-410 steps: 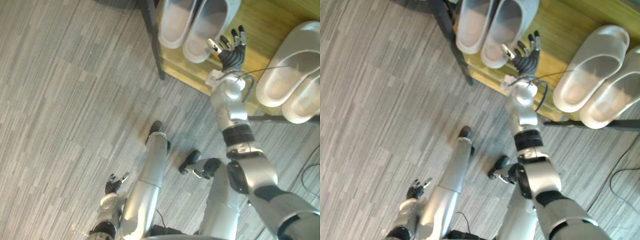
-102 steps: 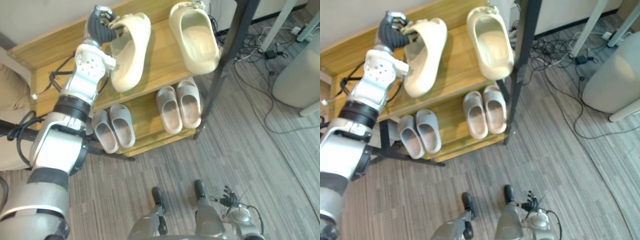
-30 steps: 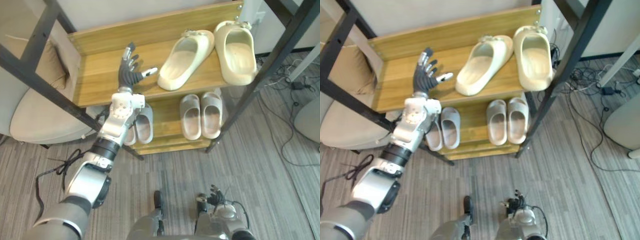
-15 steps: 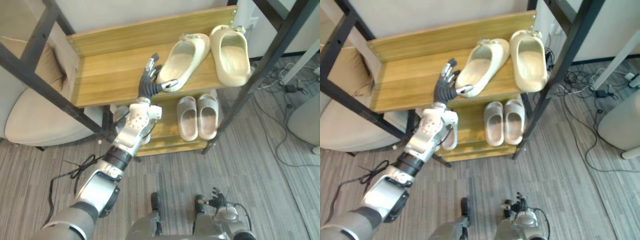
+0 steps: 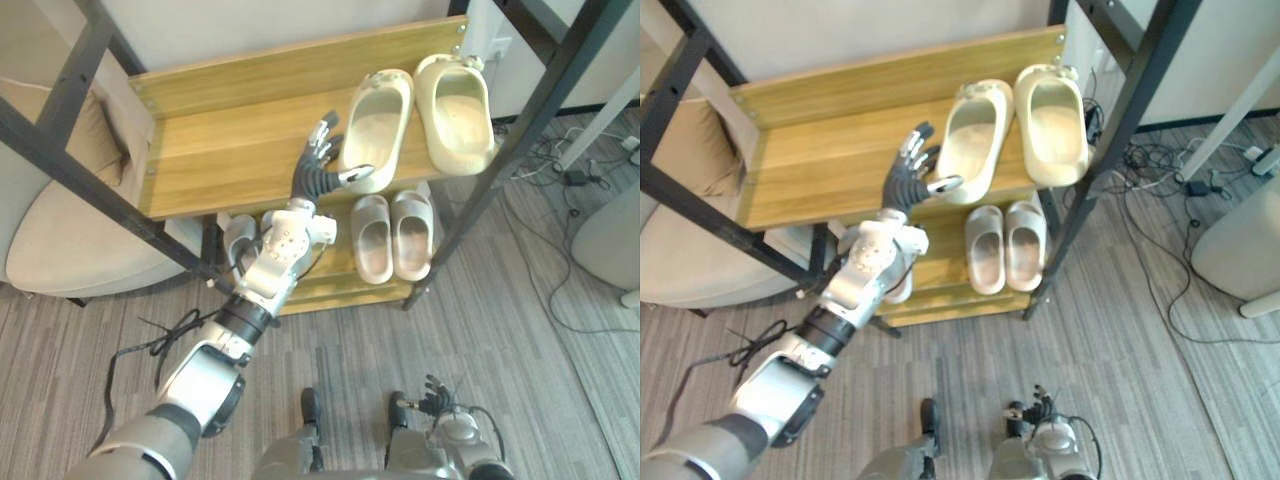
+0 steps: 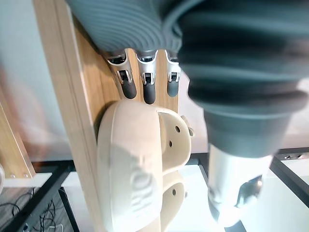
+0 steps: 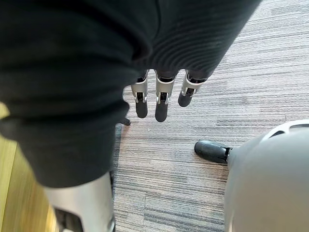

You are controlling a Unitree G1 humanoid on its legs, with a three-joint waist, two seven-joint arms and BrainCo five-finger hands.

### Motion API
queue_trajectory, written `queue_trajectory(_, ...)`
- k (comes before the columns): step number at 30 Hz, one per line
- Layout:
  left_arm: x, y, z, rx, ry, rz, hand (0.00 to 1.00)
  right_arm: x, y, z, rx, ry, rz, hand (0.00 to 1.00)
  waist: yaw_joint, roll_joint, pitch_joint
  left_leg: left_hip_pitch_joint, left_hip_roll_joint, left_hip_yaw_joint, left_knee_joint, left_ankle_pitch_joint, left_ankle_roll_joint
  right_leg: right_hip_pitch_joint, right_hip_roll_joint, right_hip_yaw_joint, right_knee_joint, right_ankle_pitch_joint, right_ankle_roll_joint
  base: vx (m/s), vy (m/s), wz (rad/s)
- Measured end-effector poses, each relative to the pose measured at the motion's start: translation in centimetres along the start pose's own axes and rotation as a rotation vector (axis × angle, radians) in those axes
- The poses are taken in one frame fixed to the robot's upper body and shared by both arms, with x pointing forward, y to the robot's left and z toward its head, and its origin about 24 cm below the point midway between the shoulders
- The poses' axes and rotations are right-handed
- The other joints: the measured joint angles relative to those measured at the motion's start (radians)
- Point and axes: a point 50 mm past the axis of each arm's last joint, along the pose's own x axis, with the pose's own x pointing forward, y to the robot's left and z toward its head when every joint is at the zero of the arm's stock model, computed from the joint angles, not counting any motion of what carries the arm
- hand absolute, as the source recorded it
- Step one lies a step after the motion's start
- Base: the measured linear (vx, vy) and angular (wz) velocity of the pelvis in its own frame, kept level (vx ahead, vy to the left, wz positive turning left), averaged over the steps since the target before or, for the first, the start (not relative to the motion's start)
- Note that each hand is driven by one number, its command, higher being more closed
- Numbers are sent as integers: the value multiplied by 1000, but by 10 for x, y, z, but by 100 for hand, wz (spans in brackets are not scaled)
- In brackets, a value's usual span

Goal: Organize the slippers on the shoe rack

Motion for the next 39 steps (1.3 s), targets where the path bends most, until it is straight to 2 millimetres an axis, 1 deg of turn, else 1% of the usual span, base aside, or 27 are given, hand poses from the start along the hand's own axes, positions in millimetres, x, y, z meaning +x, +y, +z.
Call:
queue_trajectory(5, 1, -8, 3, -10, -14, -23, 0, 0, -3, 0, 18, 4, -14, 0, -3, 0, 0, 0, 1, 12, 0, -1, 2, -7, 1, 11, 2, -1, 0, 32, 1, -8)
queue_trajectory(12, 4, -6, 5, -4, -22, -16, 0, 0, -4, 0, 23, 2, -17, 0, -3, -4, 2, 0, 4, 20, 0, -3, 0, -11, 2, 17, 3, -1, 0, 14, 0, -3)
queue_trajectory(21, 11, 3, 8, 20, -17, 14, 0, 0, -8, -4, 54, 16, -36, 0, -3, -6, 3, -2, 5, 28, 0, -5, -2, -17, 2, 22, 0, -2, -1, -5, 4, -2)
queue_trajectory(27, 15, 14, 12, 38, -18, 38, 0, 0, -8, -3, 56, 8, -36, 0, -5, -8, 3, -3, 5, 25, 0, -6, -3, -16, 2, 18, 6, -2, 0, 4, 1, 1)
queue_trajectory(29, 17, 15, 13, 30, -19, 39, 0, 0, -8, -3, 56, 7, -35, 0, -4, -8, 3, -5, 5, 22, 1, -6, -3, -16, 2, 17, 7, -2, 0, 15, 5, 6)
queue_trajectory(31, 20, 12, 19, 29, -32, 31, 0, 0, -8, -4, 55, 8, -35, 0, -4, -8, 2, -9, 3, 11, 1, -4, -2, -16, 1, 12, 7, -2, 0, 3, 5, 10)
queue_trajectory(32, 22, 9, 29, 9, -65, 17, 0, 0, -8, -4, 54, 8, -33, 0, -4, -9, 2, -12, 1, 1, 1, -3, 0, -16, 0, 8, 7, -2, 0, 0, 8, 9)
queue_trajectory(33, 22, 8, 32, 5, -80, 9, 0, -1, -8, -4, 53, 8, -32, 0, -4, -9, 1, -12, 1, 0, 1, -2, 1, -16, -1, 7, 7, -2, 0, 1, 14, 12)
queue_trajectory(35, 19, -4, 57, -47, -183, -42, 0, -1, -6, -4, 46, 8, -22, 0, 1, -9, 1, -16, -2, -14, 1, 1, 3, -12, -3, -6, 7, -2, 0, -2, 15, 16)
queue_trajectory(36, 19, -6, 61, -55, -198, -50, 0, -1, -6, -4, 42, 6, -20, 0, 1, -9, 0, -16, -3, -17, 1, 2, 3, -10, -3, -9, 7, -2, 0, -11, 20, 23)
queue_trajectory(37, 15, -11, 74, -90, -256, -79, 0, -1, -3, -3, 24, 3, -6, 0, 3, -9, -2, -16, -5, -26, 1, 4, 3, -4, -4, -19, 7, -4, 1, -10, 14, 16)
queue_trajectory(38, 14, -13, 77, -96, -268, -85, 0, -1, -3, -3, 22, 2, -5, 0, 5, -9, -3, -15, -5, -27, 1, 4, 3, -2, -4, -21, 7, -4, 1, -20, 22, 23)
queue_trajectory(39, 9, -17, 88, -126, -316, -113, 0, -1, -1, -3, 15, 1, 3, 0, 12, -9, -5, -15, -7, -35, 1, 6, 5, 3, -5, -31, 7, -6, 2, -17, 16, 15)
